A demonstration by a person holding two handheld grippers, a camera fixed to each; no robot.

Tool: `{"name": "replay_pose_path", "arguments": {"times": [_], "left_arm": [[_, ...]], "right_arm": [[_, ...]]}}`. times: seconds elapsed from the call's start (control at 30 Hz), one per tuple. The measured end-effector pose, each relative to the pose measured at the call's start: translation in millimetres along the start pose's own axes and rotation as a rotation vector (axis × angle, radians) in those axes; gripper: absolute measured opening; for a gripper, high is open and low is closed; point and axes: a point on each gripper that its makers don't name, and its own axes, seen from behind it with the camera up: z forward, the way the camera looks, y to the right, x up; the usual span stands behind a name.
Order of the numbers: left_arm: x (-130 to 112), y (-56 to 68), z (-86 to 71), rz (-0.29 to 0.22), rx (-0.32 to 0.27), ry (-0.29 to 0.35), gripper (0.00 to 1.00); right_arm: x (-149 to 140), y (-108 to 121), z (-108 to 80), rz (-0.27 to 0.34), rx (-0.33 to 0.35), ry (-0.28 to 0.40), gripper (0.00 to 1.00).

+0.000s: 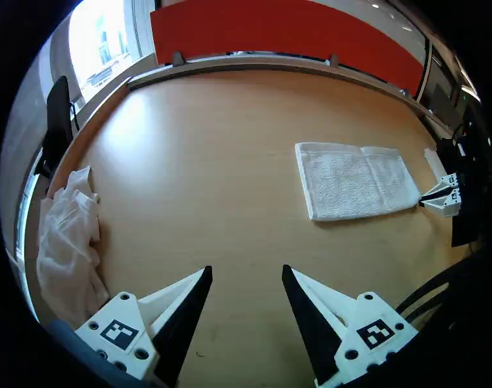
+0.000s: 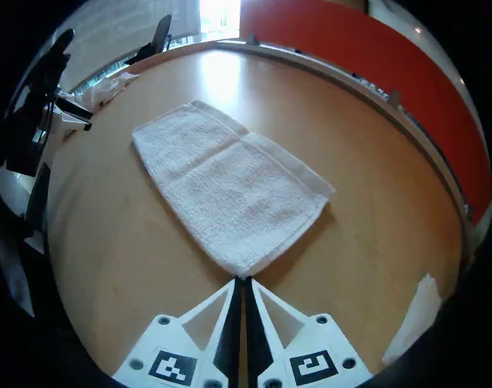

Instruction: Fold towel

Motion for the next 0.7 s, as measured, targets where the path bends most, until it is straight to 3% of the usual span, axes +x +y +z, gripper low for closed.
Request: {"name": "replay_pose_path", "arguments": {"times": [0.37,0.7], "left_arm": [[4,-0.2,0.4,0.004,0.0,0.004,0.79],[8,2.0,-0.7,0.003,-0.002,0.011,0.79]], "right_arm": [[29,3,-17.2,-0.018,-0.019,0.062,0.06],[77,15,-48.1,-0.068,-0.067,0.148,0.06]]}}
